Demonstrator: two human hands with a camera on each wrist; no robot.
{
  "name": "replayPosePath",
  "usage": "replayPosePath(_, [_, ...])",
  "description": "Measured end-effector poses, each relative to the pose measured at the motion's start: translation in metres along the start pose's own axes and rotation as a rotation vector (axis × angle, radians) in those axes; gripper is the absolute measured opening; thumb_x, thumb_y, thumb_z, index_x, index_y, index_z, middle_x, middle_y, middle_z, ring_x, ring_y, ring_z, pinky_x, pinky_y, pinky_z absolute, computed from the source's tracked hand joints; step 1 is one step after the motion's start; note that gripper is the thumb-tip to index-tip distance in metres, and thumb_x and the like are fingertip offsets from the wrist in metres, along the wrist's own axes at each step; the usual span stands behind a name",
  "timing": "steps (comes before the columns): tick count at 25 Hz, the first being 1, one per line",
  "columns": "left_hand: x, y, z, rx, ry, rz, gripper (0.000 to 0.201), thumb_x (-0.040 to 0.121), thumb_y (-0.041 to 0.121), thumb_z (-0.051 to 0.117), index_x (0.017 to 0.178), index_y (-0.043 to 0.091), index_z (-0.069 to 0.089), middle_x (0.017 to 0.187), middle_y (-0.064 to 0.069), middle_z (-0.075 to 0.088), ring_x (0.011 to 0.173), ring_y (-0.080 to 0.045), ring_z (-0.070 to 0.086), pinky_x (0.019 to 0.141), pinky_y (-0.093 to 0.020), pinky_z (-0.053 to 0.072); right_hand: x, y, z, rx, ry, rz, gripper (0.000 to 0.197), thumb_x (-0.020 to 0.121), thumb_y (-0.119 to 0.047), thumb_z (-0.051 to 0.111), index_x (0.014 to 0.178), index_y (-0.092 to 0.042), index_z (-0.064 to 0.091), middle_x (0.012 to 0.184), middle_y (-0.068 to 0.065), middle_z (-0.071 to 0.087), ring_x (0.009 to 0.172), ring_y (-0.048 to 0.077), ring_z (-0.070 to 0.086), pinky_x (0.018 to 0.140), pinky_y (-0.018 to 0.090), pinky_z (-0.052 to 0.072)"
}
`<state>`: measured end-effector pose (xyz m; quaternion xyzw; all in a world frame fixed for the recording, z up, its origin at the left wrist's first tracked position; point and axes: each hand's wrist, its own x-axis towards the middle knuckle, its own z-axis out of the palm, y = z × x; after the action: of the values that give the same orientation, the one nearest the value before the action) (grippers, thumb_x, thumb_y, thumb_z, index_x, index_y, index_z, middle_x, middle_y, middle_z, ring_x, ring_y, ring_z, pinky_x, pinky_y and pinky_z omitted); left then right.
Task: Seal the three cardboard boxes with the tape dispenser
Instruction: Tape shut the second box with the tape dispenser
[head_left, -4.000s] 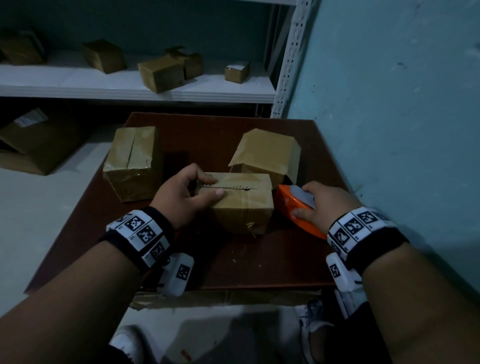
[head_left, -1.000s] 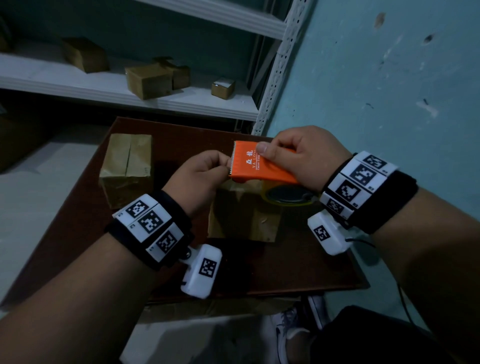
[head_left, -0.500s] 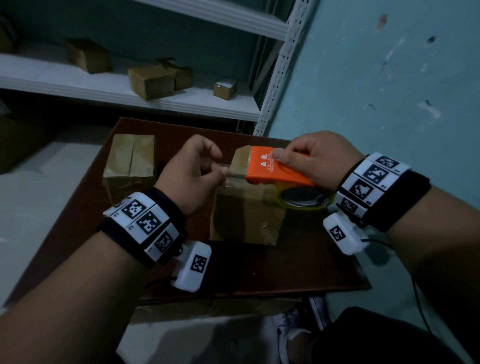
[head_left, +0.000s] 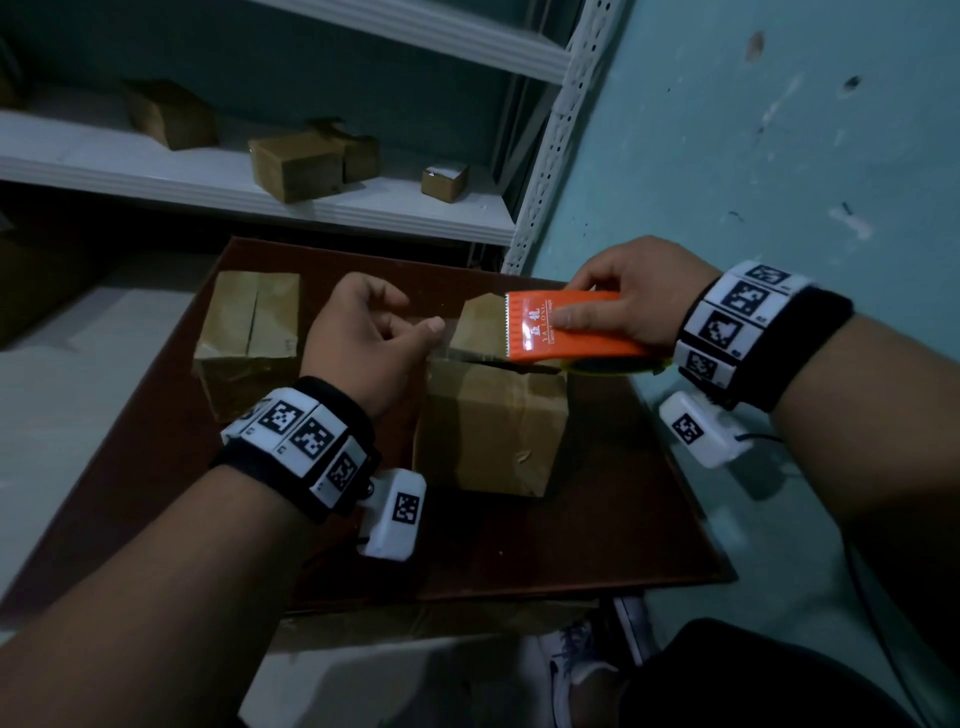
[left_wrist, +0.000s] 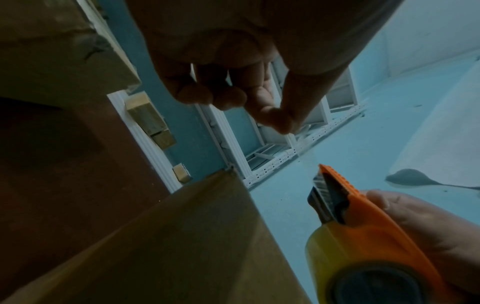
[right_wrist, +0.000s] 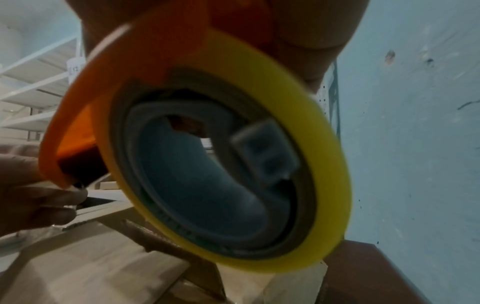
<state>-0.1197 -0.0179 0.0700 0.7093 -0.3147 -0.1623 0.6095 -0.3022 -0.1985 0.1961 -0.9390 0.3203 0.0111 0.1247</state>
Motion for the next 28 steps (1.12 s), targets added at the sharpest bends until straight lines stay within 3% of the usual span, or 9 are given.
replayPosePath(4, [0.006,-0.004,0.009,-0.041,0.034,0.004,0.033,0.092,0.026,0.079,0.109,0.027,0.051,0.078,0.002,0.071,0.061,-0.003,0.066,0.061,-0.025,0.046,0.013,0.003,0.003,-0.017,-0.01,0.022,0.049,0.082,-0.07,0.071,0.114,-0.033,0.073,0.1,-0.015,0.065,0.089,0.004,0.059,0.072,0.026,0.045])
replayPosePath(9, [0.018,-0.017,0.01,-0.087,-0.026,-0.082,0.034,0.091,0.021,0.079,0.103,0.031,0.049,0.089,-0.014,0.074,0.079,-0.027,0.074,0.068,-0.042,0.056,0.019,0.008,0.019,-0.025,-0.012,0.045,0.051,0.081,-0.078,0.063,0.105,-0.034,0.074,0.096,-0.013,0.069,0.089,0.008,0.064,0.075,0.03,0.05])
replayPosePath(12, [0.016,-0.02,0.009,-0.019,-0.035,-0.081,0.035,0.09,0.02,0.081,0.099,0.027,0.048,0.078,-0.005,0.066,0.061,-0.016,0.061,0.061,-0.033,0.047,0.015,0.008,0.026,-0.018,-0.008,0.051,0.054,0.084,-0.08,0.059,0.102,-0.032,0.076,0.093,-0.01,0.071,0.087,0.011,0.067,0.078,0.034,0.054])
replayPosePath(15, [0.009,-0.024,0.006,-0.004,-0.076,-0.104,0.037,0.088,0.018,0.083,0.101,0.025,0.049,0.073,0.001,0.062,0.055,-0.011,0.057,0.059,-0.031,0.045,0.01,0.006,0.031,-0.055,-0.057,0.03,0.06,0.082,-0.082,0.057,0.1,-0.029,0.077,0.091,-0.007,0.07,0.086,0.013,0.067,0.079,0.036,0.055])
replayPosePath(19, [0.0,-0.032,-0.002,-0.013,-0.154,-0.125,0.04,0.087,0.014,0.084,0.104,0.023,0.049,0.073,-0.007,0.069,0.073,-0.033,0.073,0.073,-0.048,0.057,0.0,0.004,0.043,-0.073,-0.122,0.029,0.065,0.079,-0.085,0.054,0.101,-0.029,0.077,0.09,-0.007,0.071,0.083,0.012,0.068,0.078,0.034,0.055])
replayPosePath(21, [-0.006,-0.033,-0.005,0.018,-0.184,-0.134,0.041,0.087,0.015,0.083,0.107,0.022,0.048,0.078,-0.011,0.074,0.079,-0.031,0.076,0.078,-0.05,0.059,-0.006,0.003,0.046,-0.07,-0.119,0.035,0.067,0.078,-0.086,0.054,0.105,-0.03,0.077,0.092,-0.009,0.071,0.085,0.012,0.067,0.082,0.036,0.057])
replayPosePath(24, [-0.015,-0.034,-0.007,0.047,-0.199,-0.171,0.041,0.089,0.018,0.082,0.109,0.024,0.047,0.077,-0.005,0.074,0.07,-0.017,0.074,0.067,-0.038,0.052,-0.013,0.0,0.048,-0.078,-0.111,0.023,0.066,0.079,-0.085,0.055,0.112,-0.031,0.075,0.096,-0.011,0.07,0.088,0.01,0.066,0.084,0.036,0.057])
replayPosePath(28, [-0.016,-0.038,-0.011,-0.021,-0.202,-0.217,0.038,0.091,0.015,0.08,0.108,0.024,0.047,0.075,-0.004,0.073,0.077,-0.025,0.076,0.075,-0.044,0.057,-0.018,-0.003,0.051,-0.067,-0.104,0.025,0.063,0.081,-0.084,0.056,0.111,-0.031,0.074,0.094,-0.012,0.068,0.087,0.01,0.065,0.079,0.033,0.053])
